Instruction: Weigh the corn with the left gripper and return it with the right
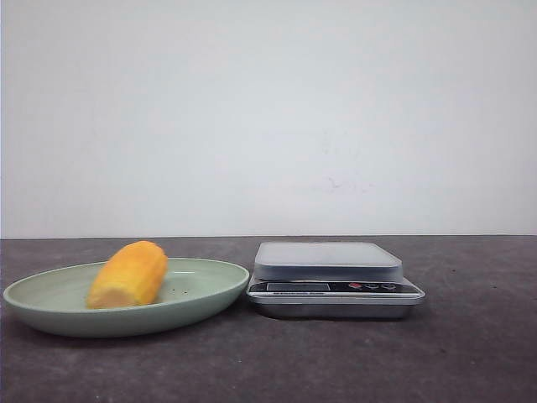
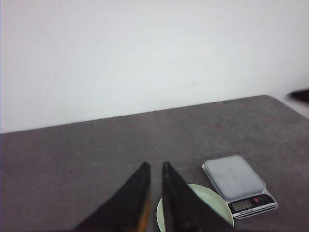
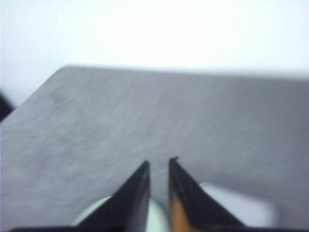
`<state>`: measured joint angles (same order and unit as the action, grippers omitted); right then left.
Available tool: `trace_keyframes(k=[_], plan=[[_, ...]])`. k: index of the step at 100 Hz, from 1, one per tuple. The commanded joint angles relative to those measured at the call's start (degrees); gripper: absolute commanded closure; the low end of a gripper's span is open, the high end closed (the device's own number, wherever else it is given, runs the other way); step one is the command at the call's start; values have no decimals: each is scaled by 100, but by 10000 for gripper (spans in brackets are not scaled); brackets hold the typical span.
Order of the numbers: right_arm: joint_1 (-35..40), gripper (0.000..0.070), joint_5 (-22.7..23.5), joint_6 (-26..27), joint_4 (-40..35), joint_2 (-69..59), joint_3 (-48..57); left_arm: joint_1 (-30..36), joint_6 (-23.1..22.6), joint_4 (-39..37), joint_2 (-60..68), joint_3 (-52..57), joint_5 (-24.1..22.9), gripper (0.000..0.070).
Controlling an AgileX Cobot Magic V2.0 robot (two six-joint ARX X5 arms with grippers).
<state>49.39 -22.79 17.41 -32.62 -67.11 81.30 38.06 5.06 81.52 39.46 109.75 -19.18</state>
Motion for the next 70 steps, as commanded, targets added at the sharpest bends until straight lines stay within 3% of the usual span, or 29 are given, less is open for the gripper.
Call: trace_keyframes(k=[1, 18, 28, 70], plan=[[184, 690, -669, -1161, -164, 343, 87, 37, -98, 280, 57, 52, 9, 700], [365, 690, -857, -1764, 291, 1346, -374, 37, -109, 278, 57, -166, 9, 700], [363, 690, -573, -2114, 555, 1832, -739, 37, -94, 238, 57, -321, 11, 700], [363, 690, -404, -2236, 520, 2201, -1060, 37, 446, 236, 57, -367, 13, 700]])
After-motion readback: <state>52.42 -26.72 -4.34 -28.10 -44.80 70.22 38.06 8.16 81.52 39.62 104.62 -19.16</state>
